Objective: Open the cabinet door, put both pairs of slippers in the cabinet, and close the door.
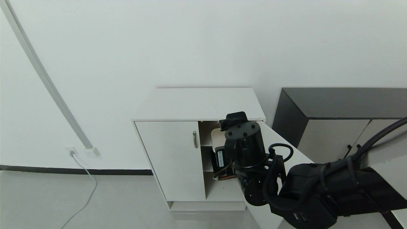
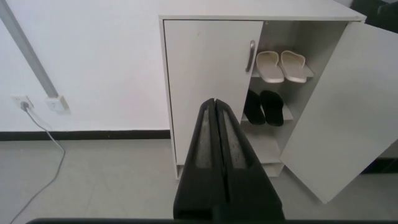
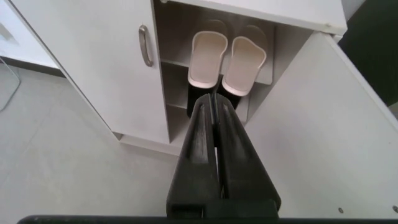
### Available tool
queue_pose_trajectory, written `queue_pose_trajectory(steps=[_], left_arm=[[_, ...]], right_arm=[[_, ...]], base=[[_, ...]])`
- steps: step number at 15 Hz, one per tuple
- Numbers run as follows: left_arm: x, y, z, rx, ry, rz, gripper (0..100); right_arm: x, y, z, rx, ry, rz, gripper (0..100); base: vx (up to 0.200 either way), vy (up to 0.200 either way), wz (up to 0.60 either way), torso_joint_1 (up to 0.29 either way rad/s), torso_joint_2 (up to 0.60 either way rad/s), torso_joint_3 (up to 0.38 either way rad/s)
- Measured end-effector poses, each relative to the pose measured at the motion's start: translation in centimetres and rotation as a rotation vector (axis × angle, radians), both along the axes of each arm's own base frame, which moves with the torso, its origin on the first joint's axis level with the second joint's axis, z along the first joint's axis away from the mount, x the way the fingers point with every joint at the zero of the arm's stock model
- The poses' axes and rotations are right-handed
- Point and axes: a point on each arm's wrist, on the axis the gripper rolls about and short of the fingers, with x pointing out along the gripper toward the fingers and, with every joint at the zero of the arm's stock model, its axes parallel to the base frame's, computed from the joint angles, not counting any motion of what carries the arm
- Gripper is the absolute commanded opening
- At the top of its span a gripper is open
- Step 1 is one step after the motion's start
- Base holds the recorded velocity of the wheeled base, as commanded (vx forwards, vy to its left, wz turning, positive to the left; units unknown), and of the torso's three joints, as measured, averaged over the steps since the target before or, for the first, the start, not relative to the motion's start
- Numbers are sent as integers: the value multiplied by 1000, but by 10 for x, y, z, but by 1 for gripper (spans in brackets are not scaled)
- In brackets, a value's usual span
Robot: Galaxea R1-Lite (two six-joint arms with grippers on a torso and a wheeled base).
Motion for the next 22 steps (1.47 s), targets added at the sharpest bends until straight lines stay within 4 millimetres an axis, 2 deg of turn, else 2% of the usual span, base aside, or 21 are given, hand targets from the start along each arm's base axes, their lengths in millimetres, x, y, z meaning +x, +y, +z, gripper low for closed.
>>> queue_pose_trajectory(steps=[5, 11, 15, 20, 22], left_arm=[[0, 0, 0, 0, 0, 0, 0], [0, 0, 0, 0, -1, 1, 0], [0, 0, 0, 0, 0, 0, 0], [0, 0, 0, 0, 0, -1, 0], [0, 0, 0, 0, 0, 1, 0]], right_arm=[[0, -1, -1, -5, 2, 1, 0], [0, -1, -2, -10, 5, 0, 0], [4, -4, -1, -7, 2, -12, 0], [22, -18, 2, -10, -3, -72, 0], [37, -30, 7, 5, -13, -117, 0]], base=[[0, 0, 0, 20, -43, -22], [0, 0, -600, 2, 1, 3], [0, 0, 0, 0, 0, 0], [0, 0, 0, 0, 0, 0], [-200, 0, 0, 0, 2, 2]])
